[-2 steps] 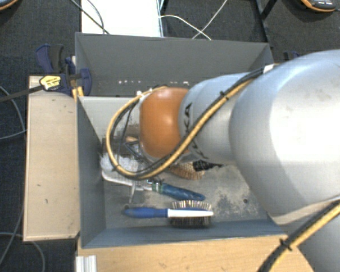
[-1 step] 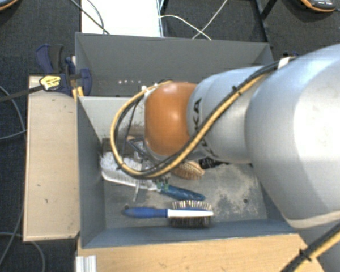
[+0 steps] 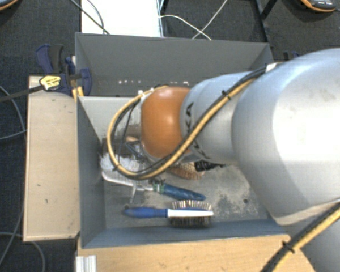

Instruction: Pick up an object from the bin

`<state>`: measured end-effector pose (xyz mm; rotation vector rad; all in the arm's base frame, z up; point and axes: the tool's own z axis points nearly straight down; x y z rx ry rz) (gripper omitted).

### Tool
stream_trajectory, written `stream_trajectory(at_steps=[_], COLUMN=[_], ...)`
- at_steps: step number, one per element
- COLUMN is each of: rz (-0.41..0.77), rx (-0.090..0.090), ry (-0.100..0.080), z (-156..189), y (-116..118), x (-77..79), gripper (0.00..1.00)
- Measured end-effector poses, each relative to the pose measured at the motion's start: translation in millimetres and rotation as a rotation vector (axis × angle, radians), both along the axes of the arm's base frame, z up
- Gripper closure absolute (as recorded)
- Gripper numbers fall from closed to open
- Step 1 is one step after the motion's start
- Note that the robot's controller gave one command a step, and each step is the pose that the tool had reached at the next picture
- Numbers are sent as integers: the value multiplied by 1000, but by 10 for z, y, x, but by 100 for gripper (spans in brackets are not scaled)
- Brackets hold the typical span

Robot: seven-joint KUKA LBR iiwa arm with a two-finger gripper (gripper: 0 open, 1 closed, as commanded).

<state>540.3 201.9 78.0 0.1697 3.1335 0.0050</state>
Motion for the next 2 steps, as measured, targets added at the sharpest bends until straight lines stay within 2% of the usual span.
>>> stream_trajectory(at_steps=[1,2], rz=[-24,-11], rx=[0,-2], ry=[-12,-7], z=[-64,1], y=[485,71], x=[-52,14], gripper=[0,100])
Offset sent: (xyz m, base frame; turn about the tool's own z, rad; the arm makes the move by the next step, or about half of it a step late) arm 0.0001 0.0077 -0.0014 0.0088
